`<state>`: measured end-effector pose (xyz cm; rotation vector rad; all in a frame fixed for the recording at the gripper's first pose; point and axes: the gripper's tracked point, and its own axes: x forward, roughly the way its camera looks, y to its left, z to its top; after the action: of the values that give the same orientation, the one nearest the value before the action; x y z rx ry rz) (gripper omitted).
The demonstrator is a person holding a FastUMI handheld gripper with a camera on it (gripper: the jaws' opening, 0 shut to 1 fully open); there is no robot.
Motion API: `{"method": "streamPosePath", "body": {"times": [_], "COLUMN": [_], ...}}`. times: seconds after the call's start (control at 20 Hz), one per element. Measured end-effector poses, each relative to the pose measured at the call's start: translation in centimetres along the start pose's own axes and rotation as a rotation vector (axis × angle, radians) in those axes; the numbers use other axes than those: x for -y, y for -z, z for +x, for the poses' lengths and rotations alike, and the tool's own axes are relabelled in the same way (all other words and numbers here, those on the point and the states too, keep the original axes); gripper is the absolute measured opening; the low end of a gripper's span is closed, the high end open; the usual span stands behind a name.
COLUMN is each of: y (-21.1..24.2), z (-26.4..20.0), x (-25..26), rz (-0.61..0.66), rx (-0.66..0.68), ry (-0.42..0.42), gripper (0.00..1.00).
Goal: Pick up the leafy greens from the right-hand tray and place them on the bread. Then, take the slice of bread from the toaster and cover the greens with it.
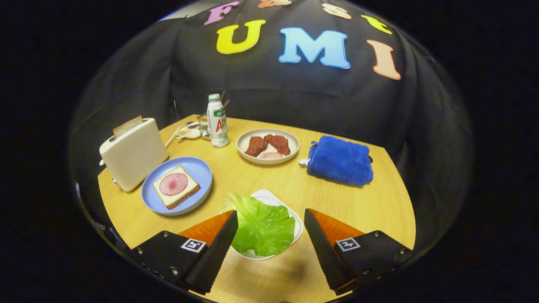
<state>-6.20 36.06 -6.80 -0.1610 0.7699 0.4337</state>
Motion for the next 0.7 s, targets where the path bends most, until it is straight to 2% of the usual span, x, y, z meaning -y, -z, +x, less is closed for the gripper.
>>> {"method": "streamPosePath", "body": {"times": [0.15, 0.35, 0.55, 0.6, 0.7], "y": [1.2, 1.7, 4.1, 3.6, 3.7], "z": [1.8, 3.9, 5.4, 5.6, 5.5], "x": [-0.3, -0.1, 0.2, -0.2, -0.4], "rz": [0.008, -0.082, -0.077, -0.046, -0.009], "rx": [-0.099, -0.163, -0.291, -0.284, -0.297], "ry": [-0.014, 0.029, 0.021, -0.011, -0.048], "gripper": [0.96, 0.96, 0.97, 0.97, 0.91]}}
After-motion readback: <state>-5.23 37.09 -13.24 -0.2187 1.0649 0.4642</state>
